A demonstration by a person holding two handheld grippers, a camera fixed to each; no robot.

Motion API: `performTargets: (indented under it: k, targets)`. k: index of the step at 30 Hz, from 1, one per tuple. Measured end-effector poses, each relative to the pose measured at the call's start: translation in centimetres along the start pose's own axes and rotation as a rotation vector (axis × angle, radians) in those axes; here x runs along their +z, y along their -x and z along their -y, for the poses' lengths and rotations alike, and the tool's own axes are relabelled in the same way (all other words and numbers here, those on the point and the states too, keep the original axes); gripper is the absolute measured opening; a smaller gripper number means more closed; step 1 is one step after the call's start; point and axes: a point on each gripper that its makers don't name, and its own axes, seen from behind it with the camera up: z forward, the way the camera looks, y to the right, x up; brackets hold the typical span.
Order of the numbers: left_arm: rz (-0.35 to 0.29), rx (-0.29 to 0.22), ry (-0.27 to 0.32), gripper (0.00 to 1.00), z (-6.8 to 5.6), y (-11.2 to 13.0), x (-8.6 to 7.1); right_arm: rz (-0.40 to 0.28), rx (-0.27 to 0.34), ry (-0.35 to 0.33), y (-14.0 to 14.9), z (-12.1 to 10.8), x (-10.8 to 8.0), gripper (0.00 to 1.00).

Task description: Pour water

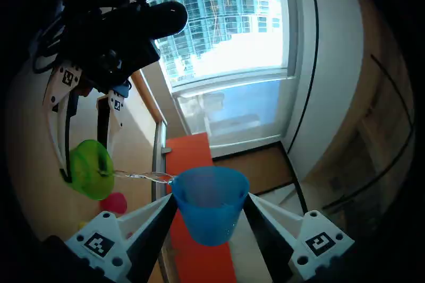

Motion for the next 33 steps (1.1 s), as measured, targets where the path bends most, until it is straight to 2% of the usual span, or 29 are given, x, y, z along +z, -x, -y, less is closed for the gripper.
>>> performTargets:
  k: [33]
  targets:
    - [-0.001,0.0,0.011,0.85,-0.33,-0.25,0.28,-0.007,-0.146,0.012,-0.74,-0.84,-0.29,0.88]
